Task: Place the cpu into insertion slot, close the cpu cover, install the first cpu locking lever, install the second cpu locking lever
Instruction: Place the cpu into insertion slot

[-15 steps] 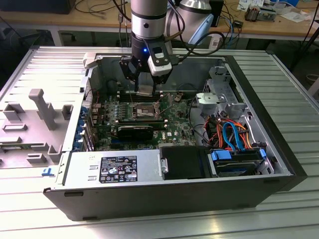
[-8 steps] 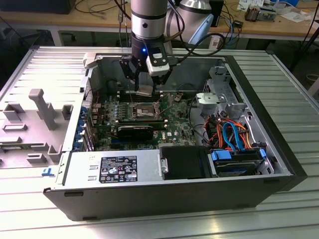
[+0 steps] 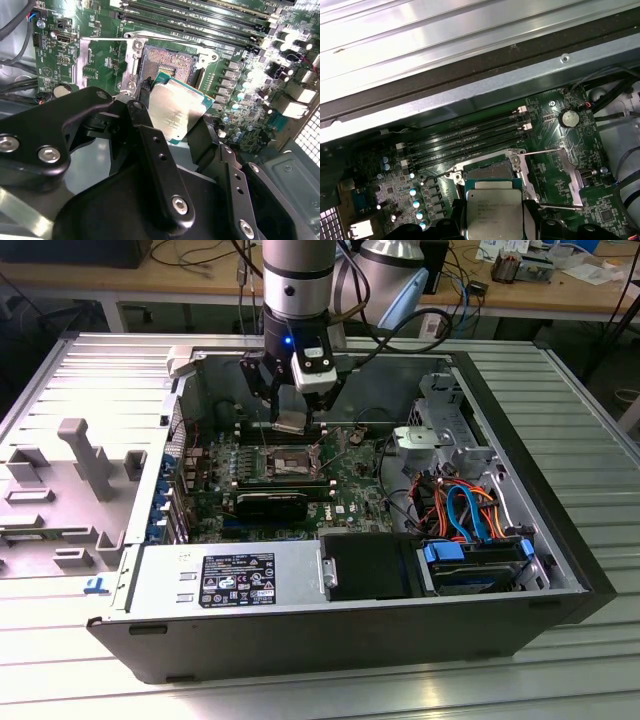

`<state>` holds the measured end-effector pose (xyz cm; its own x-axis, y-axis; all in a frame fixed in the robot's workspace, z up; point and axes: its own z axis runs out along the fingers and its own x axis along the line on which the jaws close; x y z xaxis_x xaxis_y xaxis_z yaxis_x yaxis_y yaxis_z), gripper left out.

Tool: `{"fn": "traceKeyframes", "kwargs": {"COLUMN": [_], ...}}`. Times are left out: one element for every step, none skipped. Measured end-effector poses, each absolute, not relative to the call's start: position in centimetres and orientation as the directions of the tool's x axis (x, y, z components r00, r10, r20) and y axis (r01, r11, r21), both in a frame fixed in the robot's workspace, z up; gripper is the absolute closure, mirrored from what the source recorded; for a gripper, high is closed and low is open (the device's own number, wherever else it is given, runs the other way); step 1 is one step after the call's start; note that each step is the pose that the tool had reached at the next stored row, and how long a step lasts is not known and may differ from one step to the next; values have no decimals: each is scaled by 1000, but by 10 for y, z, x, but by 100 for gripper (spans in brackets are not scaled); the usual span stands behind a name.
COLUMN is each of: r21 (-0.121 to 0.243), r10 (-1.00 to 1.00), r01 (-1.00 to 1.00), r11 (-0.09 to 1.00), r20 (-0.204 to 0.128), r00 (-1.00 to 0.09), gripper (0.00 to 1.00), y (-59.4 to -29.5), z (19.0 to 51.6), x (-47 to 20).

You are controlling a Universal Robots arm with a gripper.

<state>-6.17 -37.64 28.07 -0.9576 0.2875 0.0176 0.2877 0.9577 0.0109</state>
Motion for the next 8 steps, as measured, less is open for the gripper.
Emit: {"fn": "traceKeyframes", "kwargs": {"r21": [11,11,11,11,11,11,11,11], "r10": [290,293,295,297,299,302,304,306], "r01": [290,293,295,297,300,302,304,307], "r11": [957,956,955,955,954,953,952,952], "r20": [18,18,18,18,18,18,18,18], "r00": [-957,-956,-955,-955,-954,-953,-952,-952], "gripper": [45,45,45,45,45,45,45,45], "y": [-376,-376,-376,-376,-376,-376,-376,-376], "z": [281,281,281,281,281,281,281,281], "x": [-62,-62,-62,-62,-62,-62,-62,-62]}}
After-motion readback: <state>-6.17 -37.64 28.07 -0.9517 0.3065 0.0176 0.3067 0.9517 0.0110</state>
